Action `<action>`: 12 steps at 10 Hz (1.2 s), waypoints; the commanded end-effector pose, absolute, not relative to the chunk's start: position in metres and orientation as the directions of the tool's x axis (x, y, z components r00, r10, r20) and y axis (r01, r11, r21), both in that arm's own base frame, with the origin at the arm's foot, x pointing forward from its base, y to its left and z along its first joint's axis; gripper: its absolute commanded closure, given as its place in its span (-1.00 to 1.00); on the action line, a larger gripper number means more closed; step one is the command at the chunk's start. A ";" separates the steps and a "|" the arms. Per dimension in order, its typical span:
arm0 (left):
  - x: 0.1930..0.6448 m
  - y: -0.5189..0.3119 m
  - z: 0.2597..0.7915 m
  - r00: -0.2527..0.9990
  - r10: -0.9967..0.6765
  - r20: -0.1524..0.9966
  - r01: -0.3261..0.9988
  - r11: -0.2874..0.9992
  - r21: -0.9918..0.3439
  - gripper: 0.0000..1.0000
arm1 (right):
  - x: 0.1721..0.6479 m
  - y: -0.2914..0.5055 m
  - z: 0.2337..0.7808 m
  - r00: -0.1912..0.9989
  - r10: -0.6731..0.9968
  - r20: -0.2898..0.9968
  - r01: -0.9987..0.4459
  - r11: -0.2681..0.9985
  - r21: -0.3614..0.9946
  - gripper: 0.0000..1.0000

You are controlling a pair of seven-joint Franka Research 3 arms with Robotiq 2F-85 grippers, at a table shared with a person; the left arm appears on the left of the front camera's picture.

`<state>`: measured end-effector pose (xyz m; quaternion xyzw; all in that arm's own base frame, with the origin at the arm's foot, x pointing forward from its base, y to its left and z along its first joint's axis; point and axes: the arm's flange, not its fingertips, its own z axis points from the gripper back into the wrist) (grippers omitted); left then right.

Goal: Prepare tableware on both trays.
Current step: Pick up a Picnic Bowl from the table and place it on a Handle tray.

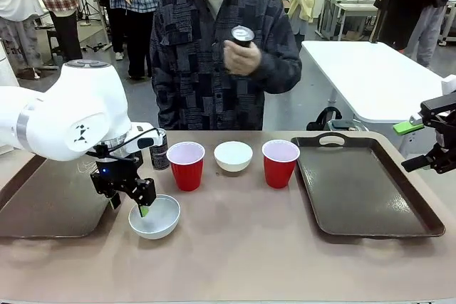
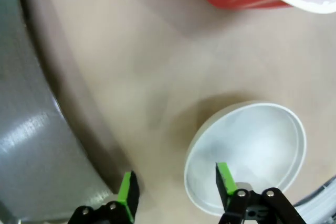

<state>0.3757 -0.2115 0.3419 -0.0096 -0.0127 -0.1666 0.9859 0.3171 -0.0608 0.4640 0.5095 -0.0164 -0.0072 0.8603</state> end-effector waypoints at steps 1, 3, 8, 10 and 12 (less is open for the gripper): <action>0.377 -0.206 0.340 0.957 -0.280 0.071 0.282 0.959 -0.009 0.12 | 0.317 -0.060 0.464 0.999 -0.029 0.019 -0.003 0.469 0.883 -1.00; 0.379 -0.198 0.334 0.963 -0.263 0.054 0.265 0.964 -0.028 1.00 | 0.317 -0.060 0.464 0.999 -0.029 0.019 -0.003 0.469 0.883 -1.00; 0.380 -0.182 0.326 0.972 -0.231 0.034 0.234 0.963 -0.135 1.00 | 0.317 -0.060 0.464 0.999 -0.029 0.019 -0.003 0.469 0.883 -1.00; 0.376 -0.182 0.333 0.974 -0.220 0.050 0.226 0.962 -0.154 1.00 | 0.317 -0.060 0.464 0.999 -0.029 0.019 -0.003 0.469 0.883 -1.00; 0.372 -0.186 0.344 0.972 -0.227 0.064 0.234 0.960 -0.151 1.00 | 0.317 -0.060 0.464 0.999 -0.029 0.019 -0.003 0.469 0.883 -1.00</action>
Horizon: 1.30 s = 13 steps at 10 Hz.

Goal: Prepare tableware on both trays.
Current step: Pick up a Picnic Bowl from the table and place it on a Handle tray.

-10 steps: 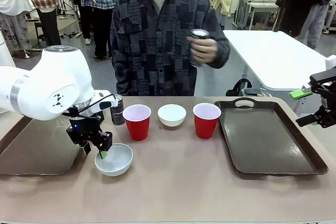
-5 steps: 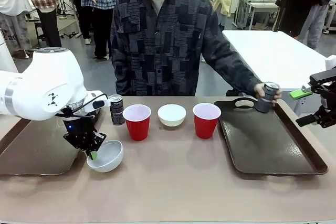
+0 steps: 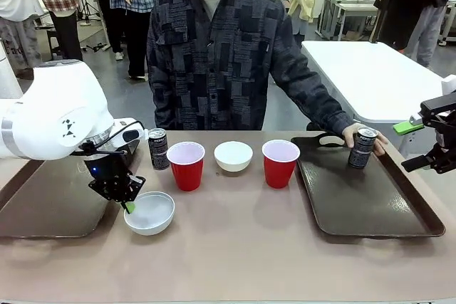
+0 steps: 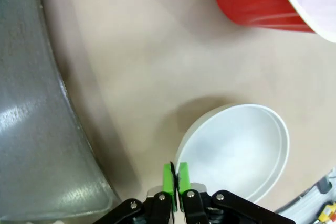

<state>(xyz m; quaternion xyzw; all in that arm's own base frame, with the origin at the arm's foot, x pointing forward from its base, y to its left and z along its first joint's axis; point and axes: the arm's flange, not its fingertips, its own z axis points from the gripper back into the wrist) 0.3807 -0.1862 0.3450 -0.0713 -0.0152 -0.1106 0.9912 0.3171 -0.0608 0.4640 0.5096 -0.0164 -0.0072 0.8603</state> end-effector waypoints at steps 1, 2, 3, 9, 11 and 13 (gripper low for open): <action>0.370 -0.188 0.348 0.972 -0.228 0.058 0.234 0.961 -0.147 1.00 | 0.317 -0.060 0.464 0.999 -0.029 0.019 -0.003 0.469 0.883 -1.00; 0.370 -0.190 0.355 0.972 -0.230 0.039 0.234 0.960 -0.153 1.00 | 0.317 -0.060 0.464 0.999 -0.029 0.019 -0.003 0.469 0.883 -1.00; 0.369 -0.194 0.366 0.973 -0.231 0.028 0.232 0.963 -0.134 1.00 | 0.317 -0.060 0.464 0.999 -0.029 0.019 -0.003 0.469 0.883 -1.00; 0.384 -0.188 0.447 0.979 -0.182 0.090 0.193 0.971 -0.138 1.00 | 0.317 -0.060 0.464 0.999 -0.029 0.019 -0.003 0.469 0.883 -1.00; 0.379 -0.181 0.470 0.978 -0.199 0.066 0.208 0.961 -0.182 1.00 | 0.317 -0.060 0.464 0.999 -0.029 0.019 -0.003 0.469 0.883 -1.00; 0.382 -0.149 0.473 0.984 -0.181 0.001 0.179 0.971 -0.159 1.00 | 0.317 -0.060 0.464 0.999 -0.029 0.019 -0.003 0.469 0.883 -1.00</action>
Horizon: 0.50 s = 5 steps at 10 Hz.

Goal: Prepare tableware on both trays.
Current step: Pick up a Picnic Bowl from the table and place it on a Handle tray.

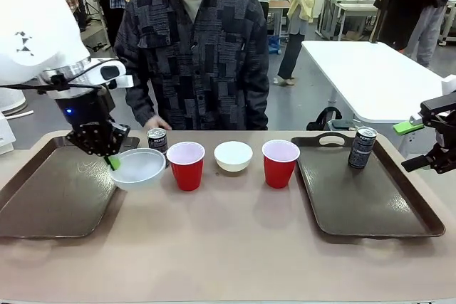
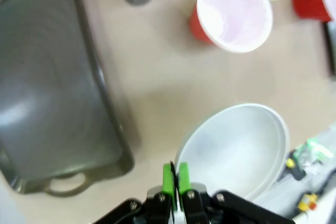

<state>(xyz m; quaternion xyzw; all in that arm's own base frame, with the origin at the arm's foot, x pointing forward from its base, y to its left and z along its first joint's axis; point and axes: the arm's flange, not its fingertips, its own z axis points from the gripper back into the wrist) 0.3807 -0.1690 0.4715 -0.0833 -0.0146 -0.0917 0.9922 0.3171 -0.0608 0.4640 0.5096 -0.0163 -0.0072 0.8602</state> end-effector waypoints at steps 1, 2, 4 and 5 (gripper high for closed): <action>0.381 -0.136 0.473 0.984 -0.172 -0.036 0.165 0.975 -0.147 1.00 | 0.317 -0.060 0.464 0.999 -0.029 0.019 -0.003 0.469 0.883 -1.00; 0.378 -0.114 0.476 0.988 -0.145 -0.045 0.138 0.982 -0.128 1.00 | 0.317 -0.060 0.464 0.999 -0.029 0.019 -0.003 0.469 0.883 -1.00; 0.375 -0.081 0.480 0.996 -0.085 -0.023 0.082 0.989 -0.121 1.00 | 0.317 -0.060 0.464 0.999 -0.029 0.019 -0.003 0.469 0.883 -1.00; 0.381 -0.070 0.477 0.999 -0.047 -0.017 0.044 0.992 -0.119 1.00 | 0.317 -0.060 0.464 0.999 -0.029 0.019 -0.003 0.469 0.883 -1.00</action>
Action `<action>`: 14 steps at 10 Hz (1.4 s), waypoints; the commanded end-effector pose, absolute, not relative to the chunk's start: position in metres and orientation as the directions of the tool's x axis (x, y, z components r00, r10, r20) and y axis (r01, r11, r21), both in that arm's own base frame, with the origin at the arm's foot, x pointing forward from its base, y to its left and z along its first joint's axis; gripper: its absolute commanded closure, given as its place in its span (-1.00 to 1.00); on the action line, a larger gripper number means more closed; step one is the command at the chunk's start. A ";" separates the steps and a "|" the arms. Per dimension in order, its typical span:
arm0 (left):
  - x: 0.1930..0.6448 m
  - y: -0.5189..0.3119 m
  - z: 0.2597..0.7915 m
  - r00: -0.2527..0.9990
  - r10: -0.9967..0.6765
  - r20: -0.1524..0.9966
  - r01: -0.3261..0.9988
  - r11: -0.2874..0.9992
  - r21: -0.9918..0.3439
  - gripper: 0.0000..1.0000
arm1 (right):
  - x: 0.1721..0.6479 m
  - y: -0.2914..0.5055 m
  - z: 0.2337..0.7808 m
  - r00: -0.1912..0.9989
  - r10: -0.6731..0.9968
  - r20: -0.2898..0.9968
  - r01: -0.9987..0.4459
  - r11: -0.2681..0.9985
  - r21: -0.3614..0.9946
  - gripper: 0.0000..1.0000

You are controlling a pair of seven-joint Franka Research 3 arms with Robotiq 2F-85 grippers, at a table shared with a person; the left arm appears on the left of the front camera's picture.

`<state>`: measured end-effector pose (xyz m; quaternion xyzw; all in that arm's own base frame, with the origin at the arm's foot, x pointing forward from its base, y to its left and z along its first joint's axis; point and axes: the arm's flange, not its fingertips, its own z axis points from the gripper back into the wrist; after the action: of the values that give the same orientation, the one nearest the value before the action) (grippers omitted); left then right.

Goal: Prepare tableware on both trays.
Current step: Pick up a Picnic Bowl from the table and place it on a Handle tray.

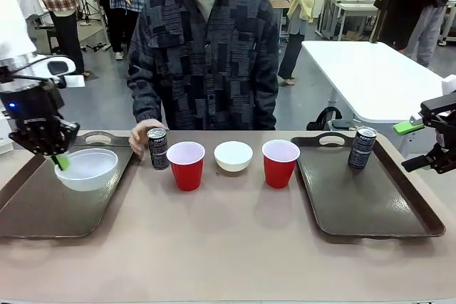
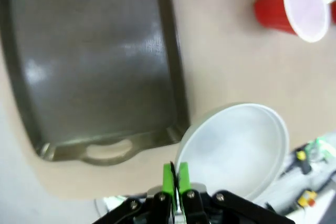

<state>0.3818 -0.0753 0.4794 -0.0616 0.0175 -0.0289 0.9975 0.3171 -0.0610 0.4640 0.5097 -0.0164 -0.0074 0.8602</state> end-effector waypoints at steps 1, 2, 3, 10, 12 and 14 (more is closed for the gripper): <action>0.389 -0.058 0.476 1.000 -0.001 -0.017 -0.001 0.995 -0.095 1.00 | 0.317 -0.060 0.464 0.999 -0.029 0.019 -0.003 0.469 0.883 -1.00; 0.402 -0.044 0.475 0.999 0.035 -0.033 -0.037 0.996 -0.086 1.00 | 0.317 -0.060 0.464 0.999 -0.029 0.019 -0.003 0.469 0.883 -1.00; 0.407 -0.034 0.474 0.997 0.071 -0.036 -0.074 0.994 -0.086 1.00 | 0.317 -0.060 0.464 0.999 -0.029 0.019 -0.003 0.469 0.883 -1.00; 0.431 -0.001 0.449 0.991 0.132 -0.033 -0.135 0.984 -0.115 1.00 | 0.317 -0.060 0.464 0.999 -0.029 0.019 -0.003 0.469 0.883 -1.00; 0.375 -0.026 0.429 0.995 -0.004 -0.103 -0.006 0.995 -0.104 0.92 | 0.317 -0.060 0.464 0.999 -0.029 0.019 -0.003 0.469 0.883 -1.00; 0.301 -0.051 0.415 0.989 -0.136 -0.056 0.134 0.990 -0.037 0.92 | 0.317 -0.060 0.464 0.999 -0.029 0.019 -0.003 0.469 0.883 -1.00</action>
<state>0.3402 -0.0465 0.4085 -0.0322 0.0556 -0.0393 0.9972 0.3171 -0.0610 0.4639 0.5098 -0.0163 -0.0075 0.8601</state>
